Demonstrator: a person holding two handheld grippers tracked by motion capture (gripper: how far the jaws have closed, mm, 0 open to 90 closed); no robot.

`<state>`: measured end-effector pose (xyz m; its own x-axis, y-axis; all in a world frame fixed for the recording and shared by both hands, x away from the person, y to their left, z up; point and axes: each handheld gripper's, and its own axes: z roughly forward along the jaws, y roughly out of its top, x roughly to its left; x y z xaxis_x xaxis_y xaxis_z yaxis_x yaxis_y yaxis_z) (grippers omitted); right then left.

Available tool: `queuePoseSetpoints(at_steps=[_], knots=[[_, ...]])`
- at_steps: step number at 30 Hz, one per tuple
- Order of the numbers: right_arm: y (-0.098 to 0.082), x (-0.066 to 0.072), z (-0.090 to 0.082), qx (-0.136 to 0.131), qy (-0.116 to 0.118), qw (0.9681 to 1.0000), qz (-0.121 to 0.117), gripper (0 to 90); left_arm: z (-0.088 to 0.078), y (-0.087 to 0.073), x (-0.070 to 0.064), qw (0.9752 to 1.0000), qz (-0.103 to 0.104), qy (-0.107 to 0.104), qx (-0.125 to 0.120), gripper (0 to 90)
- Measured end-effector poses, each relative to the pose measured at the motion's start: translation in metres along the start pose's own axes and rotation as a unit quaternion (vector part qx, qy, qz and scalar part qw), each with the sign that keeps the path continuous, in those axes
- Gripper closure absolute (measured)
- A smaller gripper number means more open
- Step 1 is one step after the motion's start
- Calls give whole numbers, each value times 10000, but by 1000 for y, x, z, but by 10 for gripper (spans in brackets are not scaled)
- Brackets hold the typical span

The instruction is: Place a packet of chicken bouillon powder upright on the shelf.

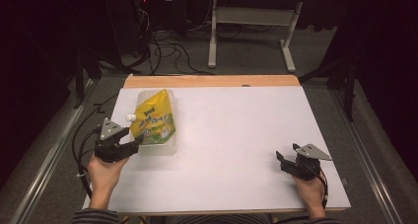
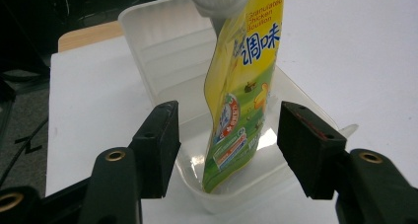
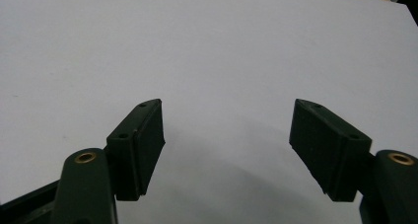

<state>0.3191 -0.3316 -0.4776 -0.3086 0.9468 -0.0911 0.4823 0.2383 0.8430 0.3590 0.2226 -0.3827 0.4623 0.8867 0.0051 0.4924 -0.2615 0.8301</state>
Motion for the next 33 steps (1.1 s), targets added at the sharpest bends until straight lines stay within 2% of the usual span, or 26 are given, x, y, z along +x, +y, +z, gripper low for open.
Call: queuePoseSetpoints(at_steps=[7,12,18,21,23,29,33], knots=[[0,0,-1,1,-11,10000,48,298,-3,-10,-2,9999,-119,56,-6,440],[0,-1,-1,-14,-9,10000,26,298,-7,-14,-4,9997,-212,58,-129,441],[0,-2,-1,-36,-15,9999,137,299,-10,-17,-6,9995,-279,33,-148,441],[0,-4,0,17,-1,9998,222,301,-10,-19,-8,9995,-293,14,-118,440],[0,-3,0,24,7,9999,155,302,-10,-21,-9,9995,-289,17,-146,439],[0,-3,-1,-1,35,9997,222,302,-11,-23,-16,9993,-311,-39,-206,439],[0,-2,0,-17,24,9999,152,302,-10,-23,-21,9993,-274,-110,-235,439]])
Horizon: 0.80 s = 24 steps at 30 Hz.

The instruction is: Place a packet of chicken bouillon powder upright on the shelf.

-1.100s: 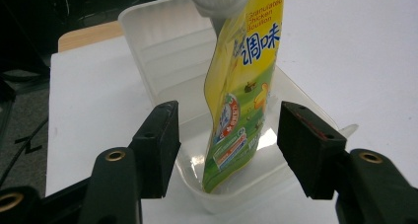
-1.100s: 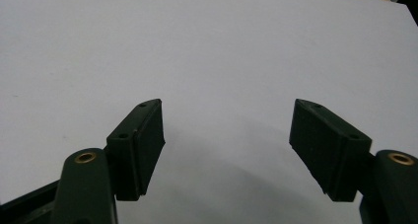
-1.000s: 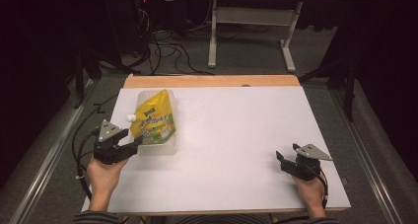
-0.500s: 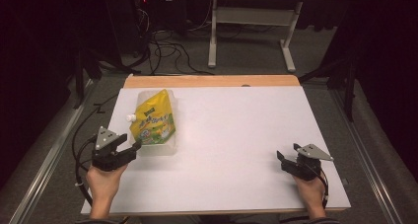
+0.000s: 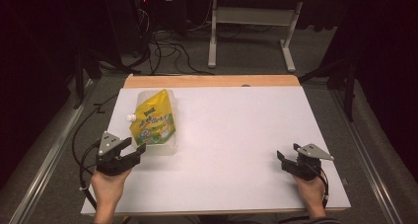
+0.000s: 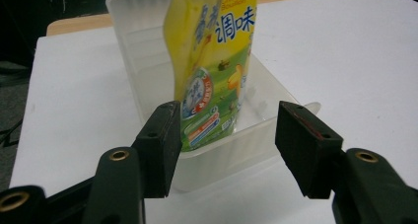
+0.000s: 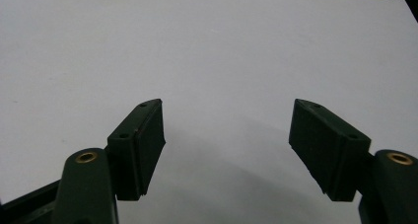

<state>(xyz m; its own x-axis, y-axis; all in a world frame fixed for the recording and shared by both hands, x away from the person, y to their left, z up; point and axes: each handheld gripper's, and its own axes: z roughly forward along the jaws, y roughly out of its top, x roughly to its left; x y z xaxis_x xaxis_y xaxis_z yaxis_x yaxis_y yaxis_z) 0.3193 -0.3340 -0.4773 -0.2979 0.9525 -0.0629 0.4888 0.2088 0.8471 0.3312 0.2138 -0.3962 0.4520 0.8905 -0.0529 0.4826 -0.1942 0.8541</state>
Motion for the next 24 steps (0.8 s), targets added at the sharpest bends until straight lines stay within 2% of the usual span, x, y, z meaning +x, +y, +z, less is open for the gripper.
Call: queuePoseSetpoints(at_steps=[4,9,16,24], knots=[[0,0,0,-2,-7,10000,46,302,0,-1,-5,10000,14,-67,-45,439],[0,0,0,6,23,10000,-3,303,0,-6,-16,9998,108,-166,-95,437],[0,0,-1,-44,37,10000,-42,301,8,-7,-32,9990,225,-385,-94,431],[0,1,-1,-31,27,10000,-51,301,18,-5,-43,9979,241,-584,-144,426]])
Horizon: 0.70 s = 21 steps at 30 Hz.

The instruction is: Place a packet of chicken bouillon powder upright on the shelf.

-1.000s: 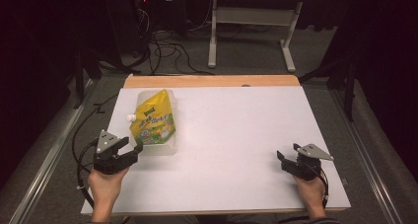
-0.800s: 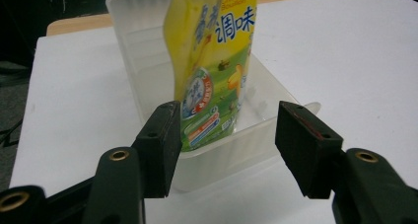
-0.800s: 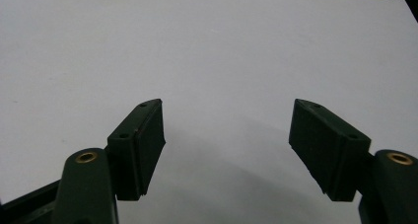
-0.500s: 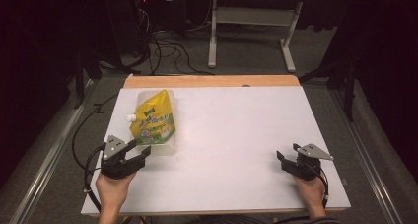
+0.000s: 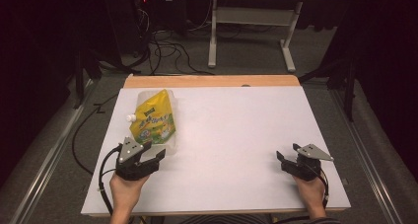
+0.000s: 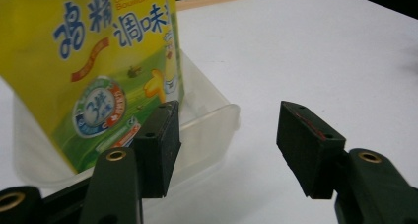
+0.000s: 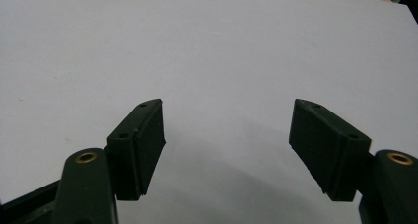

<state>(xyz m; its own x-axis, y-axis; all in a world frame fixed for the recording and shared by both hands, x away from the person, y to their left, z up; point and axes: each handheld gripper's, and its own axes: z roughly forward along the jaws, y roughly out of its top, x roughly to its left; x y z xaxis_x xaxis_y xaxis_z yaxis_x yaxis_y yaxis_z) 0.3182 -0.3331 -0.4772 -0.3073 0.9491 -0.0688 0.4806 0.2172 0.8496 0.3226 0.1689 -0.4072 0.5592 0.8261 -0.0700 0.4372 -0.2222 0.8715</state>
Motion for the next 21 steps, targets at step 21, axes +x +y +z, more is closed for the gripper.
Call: queuePoseSetpoints(at_steps=[21], knots=[[0,0,1,39,-28,10000,-58,301,56,1,-40,9977,338,-549,221,423]])
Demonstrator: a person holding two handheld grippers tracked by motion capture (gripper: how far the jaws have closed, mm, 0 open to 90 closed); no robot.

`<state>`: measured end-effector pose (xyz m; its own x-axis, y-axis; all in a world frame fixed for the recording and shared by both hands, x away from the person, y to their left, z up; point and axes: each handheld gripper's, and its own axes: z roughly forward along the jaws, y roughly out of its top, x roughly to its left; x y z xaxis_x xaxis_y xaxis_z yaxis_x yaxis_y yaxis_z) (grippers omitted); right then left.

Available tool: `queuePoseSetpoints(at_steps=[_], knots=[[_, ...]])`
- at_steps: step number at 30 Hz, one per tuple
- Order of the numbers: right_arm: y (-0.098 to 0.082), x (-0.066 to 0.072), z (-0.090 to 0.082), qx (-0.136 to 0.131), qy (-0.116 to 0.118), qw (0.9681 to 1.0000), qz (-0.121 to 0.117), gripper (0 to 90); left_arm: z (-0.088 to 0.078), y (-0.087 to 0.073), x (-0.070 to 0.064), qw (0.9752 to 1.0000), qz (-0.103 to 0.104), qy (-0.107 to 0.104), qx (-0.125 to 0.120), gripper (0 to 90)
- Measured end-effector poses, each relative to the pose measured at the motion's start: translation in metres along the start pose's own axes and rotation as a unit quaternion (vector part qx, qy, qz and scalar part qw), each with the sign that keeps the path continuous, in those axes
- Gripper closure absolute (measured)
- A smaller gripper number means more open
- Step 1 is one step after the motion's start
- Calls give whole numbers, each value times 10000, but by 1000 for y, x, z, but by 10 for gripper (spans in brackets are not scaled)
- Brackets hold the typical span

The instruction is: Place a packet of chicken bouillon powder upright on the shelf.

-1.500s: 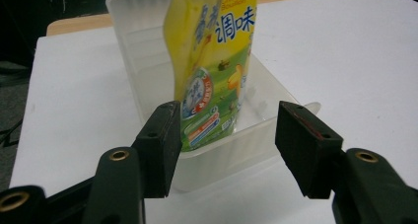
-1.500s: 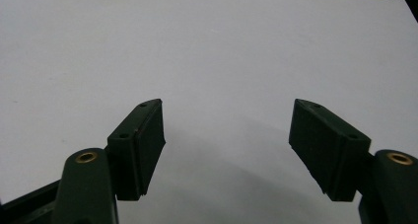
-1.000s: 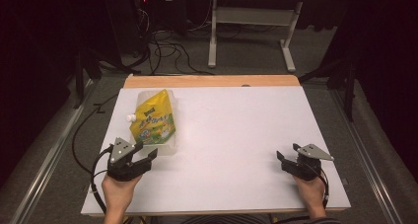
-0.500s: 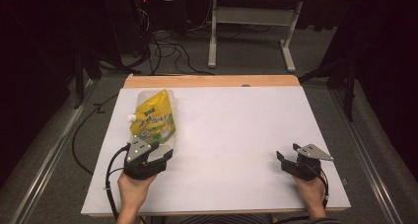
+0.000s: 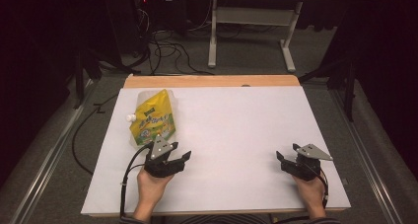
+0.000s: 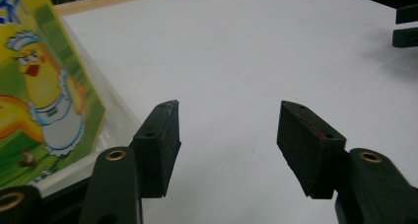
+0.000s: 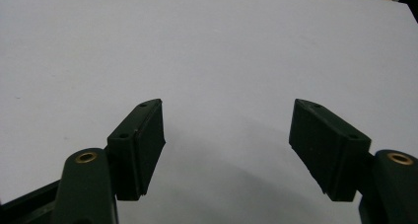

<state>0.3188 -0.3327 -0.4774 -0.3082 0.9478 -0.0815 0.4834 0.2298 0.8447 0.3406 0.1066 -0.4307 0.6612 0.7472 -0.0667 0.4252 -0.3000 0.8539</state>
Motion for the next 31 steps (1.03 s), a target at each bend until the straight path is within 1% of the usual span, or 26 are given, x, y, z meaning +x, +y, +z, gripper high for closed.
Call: queuePoseSetpoints(at_steps=[4,6,9,11,15,18,21,22,24,25,27,28,31], knots=[[0,0,0,-3,5,10000,28,301,14,-1,-5,9999,90,-19,132,423],[0,0,0,-2,2,10000,5,301,21,-2,-7,9998,114,-43,150,423],[0,0,0,-20,4,10000,13,300,32,-4,-7,9998,107,-62,128,424],[0,0,0,-29,-1,10000,1,300,39,-6,-8,9999,62,-132,73,422],[0,0,0,-28,3,10000,-2,300,51,-8,-8,10000,92,4,17,422],[0,0,-1,-44,8,10000,37,301,58,-12,-8,9997,134,176,43,421],[0,0,0,-26,3,10000,19,301,63,-17,-8,9997,99,234,23,422],[0,0,0,-18,5,10000,21,301,64,-19,-9,9995,161,281,33,423],[0,0,0,-25,9,10000,0,301,67,-21,-14,9983,349,460,96,429],[0,0,0,-19,5,10000,22,300,66,-21,-15,9980,397,491,44,437],[0,0,0,-15,4,10000,26,300,65,-22,-15,9981,377,488,22,431],[0,0,0,-35,7,10000,-14,301,65,-22,-14,9980,372,510,-7,427],[0,1,0,-15,-13,10000,9,300,63,-23,-13,9983,259,502,-127,427]])
